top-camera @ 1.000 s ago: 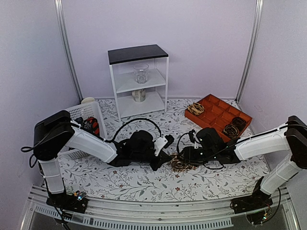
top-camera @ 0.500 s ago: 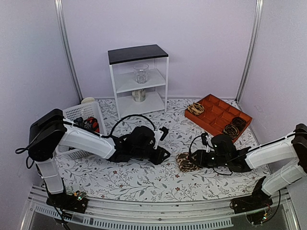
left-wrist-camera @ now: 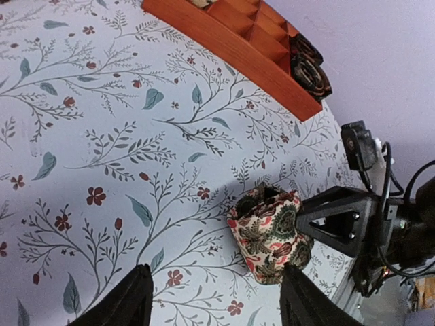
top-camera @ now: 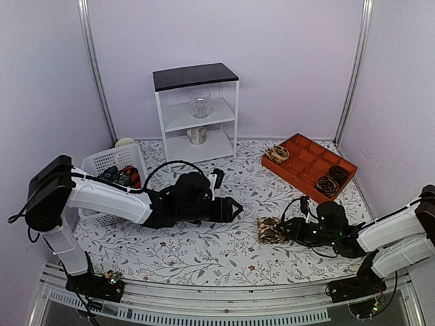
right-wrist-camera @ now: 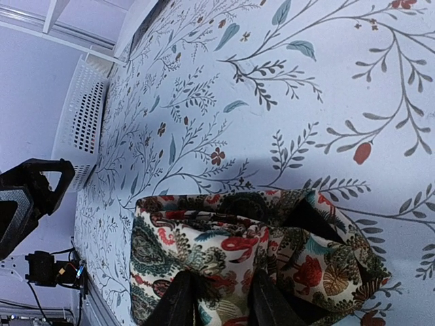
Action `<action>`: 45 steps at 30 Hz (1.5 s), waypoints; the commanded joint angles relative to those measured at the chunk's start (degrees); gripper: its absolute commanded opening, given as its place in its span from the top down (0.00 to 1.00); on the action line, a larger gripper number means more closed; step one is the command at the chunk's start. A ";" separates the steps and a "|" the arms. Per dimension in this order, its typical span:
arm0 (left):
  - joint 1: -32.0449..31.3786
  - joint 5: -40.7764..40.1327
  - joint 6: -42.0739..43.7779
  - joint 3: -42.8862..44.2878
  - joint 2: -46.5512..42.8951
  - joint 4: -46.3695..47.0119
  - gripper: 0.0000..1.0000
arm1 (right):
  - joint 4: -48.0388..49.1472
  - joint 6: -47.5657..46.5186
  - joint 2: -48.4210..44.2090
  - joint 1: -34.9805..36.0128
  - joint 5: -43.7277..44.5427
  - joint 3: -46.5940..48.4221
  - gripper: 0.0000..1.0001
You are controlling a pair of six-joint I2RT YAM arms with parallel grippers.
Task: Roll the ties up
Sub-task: Roll the tie at the center of the board.
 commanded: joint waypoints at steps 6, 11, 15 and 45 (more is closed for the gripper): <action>-0.51 5.75 -8.48 4.40 6.07 1.68 0.35 | 1.65 6.48 -0.12 -0.39 2.87 -3.61 0.71; -0.85 7.83 -7.21 6.82 9.40 3.69 0.30 | 0.81 7.18 -0.32 -0.39 3.91 -4.07 0.71; -0.85 9.51 -7.50 9.49 12.01 3.38 0.27 | -1.24 6.48 -0.66 -0.42 4.89 -3.24 0.70; -3.50 18.60 -32.18 17.65 27.90 13.18 0.24 | -5.26 4.77 -1.57 -1.21 6.13 -2.76 0.71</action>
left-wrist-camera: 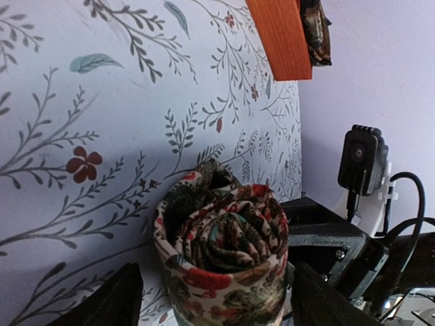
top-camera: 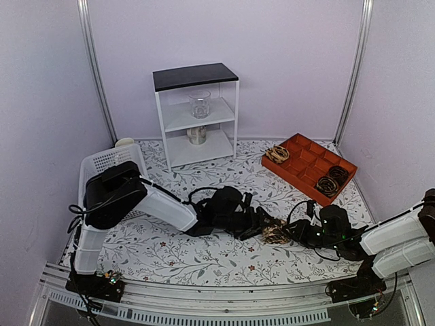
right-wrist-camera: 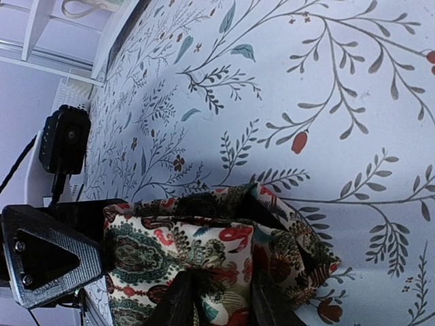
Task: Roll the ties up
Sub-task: Roll the tie at the center of the board.
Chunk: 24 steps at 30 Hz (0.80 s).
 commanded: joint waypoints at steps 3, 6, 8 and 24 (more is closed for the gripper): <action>-2.54 0.04 -5.65 3.38 2.81 -1.92 0.26 | -4.04 -0.03 1.64 -0.48 1.79 0.25 0.71; -2.73 -0.35 -5.57 5.68 3.60 -4.56 0.36 | -4.34 -0.11 1.14 -0.47 1.18 0.45 0.71; -2.68 -0.95 -3.49 8.58 4.17 -9.99 0.41 | -7.00 -0.82 -0.78 -0.47 0.59 1.42 0.69; -0.42 -8.07 8.54 7.86 -0.56 -25.01 0.62 | -25.85 -6.50 -8.45 -0.53 -2.01 10.74 0.55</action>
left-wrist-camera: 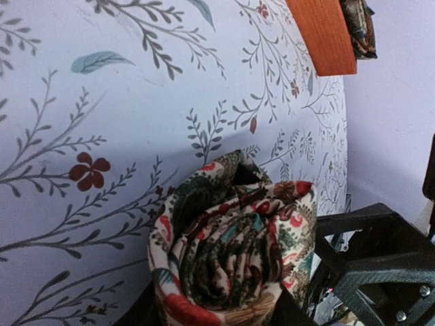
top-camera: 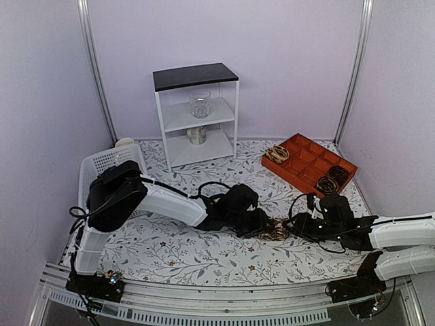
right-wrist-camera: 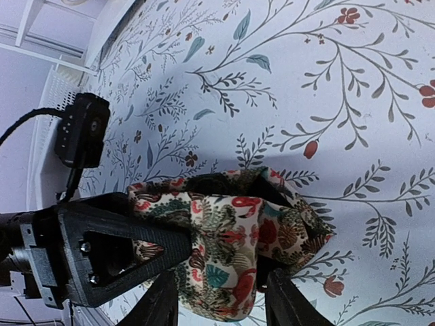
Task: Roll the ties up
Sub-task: Roll the tie at the center of the board.
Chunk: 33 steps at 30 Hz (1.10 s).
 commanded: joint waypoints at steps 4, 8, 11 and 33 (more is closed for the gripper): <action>1.99 -4.10 5.33 -8.68 -7.26 -4.97 0.62 | 3.00 -2.49 7.64 -0.21 -4.26 4.24 0.59; 2.82 -5.32 6.53 -14.28 -11.04 -4.06 0.61 | 11.11 -2.34 13.88 -0.16 -9.25 5.59 0.65; 3.34 -5.31 7.11 -17.14 -12.88 -2.62 0.59 | 15.28 -1.15 17.13 -0.15 -11.90 6.63 0.66; 6.39 1.00 4.08 -28.52 -17.42 17.66 0.38 | 27.92 -2.04 37.24 -0.22 -15.94 9.43 0.80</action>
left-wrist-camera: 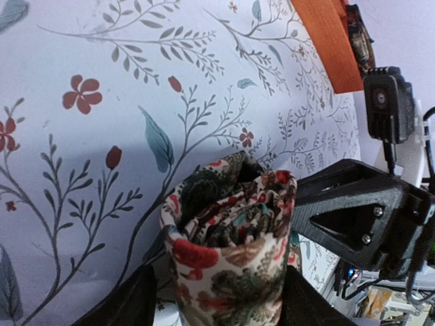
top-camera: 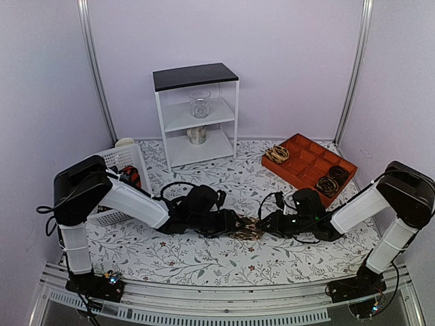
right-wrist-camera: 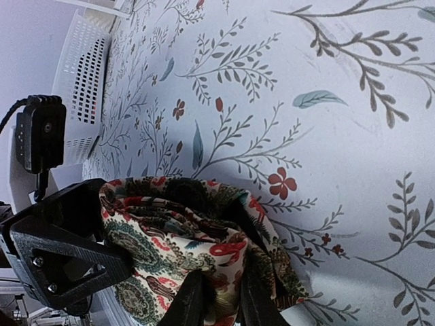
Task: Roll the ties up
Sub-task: Roll the tie at the center of the board.
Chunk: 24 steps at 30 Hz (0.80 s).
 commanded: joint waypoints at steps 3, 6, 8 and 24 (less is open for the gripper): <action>1.47 5.07 -4.71 -4.73 -0.18 12.69 0.36 | 5.85 -0.30 3.82 -0.16 -0.59 -2.10 0.81; 1.89 7.14 -7.06 -5.95 1.76 17.47 0.36 | 8.69 0.27 4.69 -0.22 -1.02 -3.04 0.81; 2.05 8.72 -8.79 -5.84 2.99 18.50 0.36 | 10.36 0.64 5.15 -0.20 -1.30 -3.57 0.81; 2.26 12.05 -3.89 -0.79 7.40 15.76 0.59 | 13.84 0.19 6.26 -0.18 -3.33 -4.01 0.80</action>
